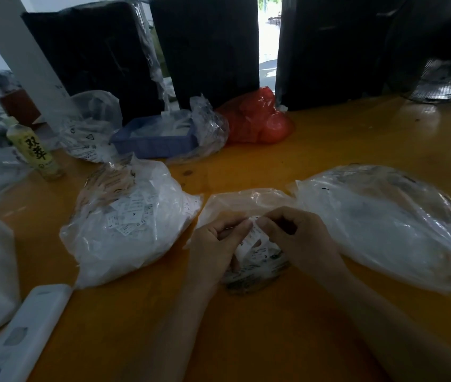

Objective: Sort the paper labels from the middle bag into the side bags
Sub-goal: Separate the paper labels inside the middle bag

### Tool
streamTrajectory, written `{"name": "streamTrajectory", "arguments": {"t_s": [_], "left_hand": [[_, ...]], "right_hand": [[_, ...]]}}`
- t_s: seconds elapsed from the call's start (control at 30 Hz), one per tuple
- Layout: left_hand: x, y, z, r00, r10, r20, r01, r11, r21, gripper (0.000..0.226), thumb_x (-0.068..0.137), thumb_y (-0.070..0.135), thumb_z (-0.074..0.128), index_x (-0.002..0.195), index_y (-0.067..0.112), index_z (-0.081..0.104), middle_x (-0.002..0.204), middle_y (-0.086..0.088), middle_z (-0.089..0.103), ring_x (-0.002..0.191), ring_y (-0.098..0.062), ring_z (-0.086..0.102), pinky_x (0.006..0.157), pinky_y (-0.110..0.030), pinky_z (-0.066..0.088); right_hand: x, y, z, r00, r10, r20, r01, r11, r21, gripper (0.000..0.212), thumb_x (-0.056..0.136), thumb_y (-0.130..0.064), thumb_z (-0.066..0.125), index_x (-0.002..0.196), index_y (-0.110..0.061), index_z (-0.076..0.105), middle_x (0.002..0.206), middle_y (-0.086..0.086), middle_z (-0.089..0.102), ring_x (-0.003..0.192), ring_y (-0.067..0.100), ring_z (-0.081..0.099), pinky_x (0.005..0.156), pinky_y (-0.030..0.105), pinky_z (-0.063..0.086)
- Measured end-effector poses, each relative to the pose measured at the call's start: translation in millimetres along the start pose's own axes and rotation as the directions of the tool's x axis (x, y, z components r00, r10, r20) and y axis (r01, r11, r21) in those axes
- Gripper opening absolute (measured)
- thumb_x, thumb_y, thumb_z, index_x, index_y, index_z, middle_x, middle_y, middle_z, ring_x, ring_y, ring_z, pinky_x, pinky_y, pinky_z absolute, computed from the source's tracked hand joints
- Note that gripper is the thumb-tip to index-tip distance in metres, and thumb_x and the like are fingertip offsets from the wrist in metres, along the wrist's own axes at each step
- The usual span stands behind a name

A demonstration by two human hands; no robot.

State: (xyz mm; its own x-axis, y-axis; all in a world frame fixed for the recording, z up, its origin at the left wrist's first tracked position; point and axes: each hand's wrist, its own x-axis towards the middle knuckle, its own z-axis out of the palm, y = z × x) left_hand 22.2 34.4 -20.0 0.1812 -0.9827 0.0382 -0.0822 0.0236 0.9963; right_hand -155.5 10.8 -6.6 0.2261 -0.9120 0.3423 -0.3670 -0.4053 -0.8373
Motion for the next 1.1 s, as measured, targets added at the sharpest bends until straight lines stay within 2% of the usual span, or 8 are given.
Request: {"name": "streamTrajectory", "arguments": {"t_s": [0.1,0.2,0.33,0.63,0.87,0.97,1.03,1.1], "left_hand": [[0,0,-1,1.0,0.001,-0.009,-0.001,1.0,-0.013,0.026,0.083,0.052,0.078,0.105,0.039,0.081,0.083,0.0,0.081,0.047,-0.022,0.065,0.043,-0.023,0.048],[1,-1,0,1.0,0.001,0.0,-0.001,0.998,-0.057,0.011,0.09,0.04,0.078,0.1,0.041,0.081,0.09,0.003,0.081,0.063,-0.015,0.073,0.049,-0.025,0.056],[3,-2,1,1.0,-0.019,0.002,0.019,0.995,-0.1,0.013,0.093,0.024,0.078,0.099,0.036,0.08,0.093,0.005,0.081,0.078,-0.01,0.077,0.058,-0.021,0.058],[9,-2,1,0.986,-0.083,-0.143,0.052,0.976,-0.212,0.008,0.091,0.025,0.08,0.097,0.026,0.084,0.096,0.007,0.081,0.08,-0.005,0.074,0.062,-0.018,0.055],[3,1,4,0.964,0.101,-0.248,-0.119,0.991,-0.06,0.006,0.093,0.025,0.078,0.095,0.03,0.077,0.085,0.008,0.08,0.071,-0.004,0.074,0.062,-0.014,0.054],[-1,11,-6,0.85,0.405,-0.335,-0.342,0.91,0.233,0.007,0.097,0.024,0.074,0.1,0.03,0.073,0.086,0.015,0.078,0.075,0.004,0.073,0.062,-0.01,0.055],[1,19,-29,0.657,0.635,-0.406,-0.433,0.759,0.487,0.011,0.101,0.022,0.069,0.112,0.024,0.071,0.1,0.017,0.073,0.079,0.015,0.069,0.066,-0.005,0.054],[7,28,-60,0.478,0.745,-0.466,-0.358,0.649,0.671,0.016,0.105,0.023,0.064,0.117,0.014,0.069,0.105,0.01,0.068,0.078,0.015,0.064,0.067,-0.003,0.052]], "right_hand": [[-1,0,1,0.999,-0.023,0.044,0.022,0.999,0.025,0.004,0.093,-0.034,0.069,0.097,-0.034,0.068,0.085,-0.028,0.068,0.076,-0.005,0.066,0.062,0.008,0.049],[1,5,-1,1.0,0.024,-0.003,-0.024,1.0,-0.001,0.008,0.092,-0.027,0.072,0.1,-0.029,0.069,0.085,-0.018,0.07,0.079,-0.002,0.067,0.067,0.014,0.054],[4,6,-9,0.99,0.08,-0.117,-0.075,0.996,0.045,0.011,0.092,-0.028,0.072,0.102,-0.031,0.068,0.088,-0.015,0.071,0.081,-0.001,0.067,0.069,0.014,0.054],[4,2,-8,0.99,0.084,-0.111,-0.078,0.995,0.059,0.016,0.09,-0.029,0.073,0.104,-0.03,0.065,0.086,-0.015,0.071,0.079,-0.001,0.068,0.071,0.017,0.056],[4,-5,-8,0.979,0.056,-0.198,-0.049,0.998,0.041,0.016,0.091,-0.03,0.072,0.103,-0.032,0.062,0.084,-0.018,0.072,0.079,-0.006,0.067,0.068,0.01,0.052],[6,-7,-19,0.976,0.03,-0.214,-0.057,0.991,-0.118,0.007,0.095,-0.038,0.065,0.098,-0.033,0.059,0.08,-0.02,0.068,0.07,-0.002,0.065,0.059,0.012,0.049],[9,-3,-36,0.98,-0.018,-0.197,-0.066,0.909,-0.412,0.015,0.099,-0.039,0.059,0.089,-0.029,0.058,0.076,-0.019,0.06,0.063,0.0,0.058,0.056,0.014,0.043],[13,3,-53,0.984,0.049,-0.17,-0.152,0.73,-0.666,0.025,0.103,-0.036,0.052,0.084,-0.022,0.058,0.072,-0.01,0.056,0.061,0.005,0.053,0.058,0.025,0.047]]}}
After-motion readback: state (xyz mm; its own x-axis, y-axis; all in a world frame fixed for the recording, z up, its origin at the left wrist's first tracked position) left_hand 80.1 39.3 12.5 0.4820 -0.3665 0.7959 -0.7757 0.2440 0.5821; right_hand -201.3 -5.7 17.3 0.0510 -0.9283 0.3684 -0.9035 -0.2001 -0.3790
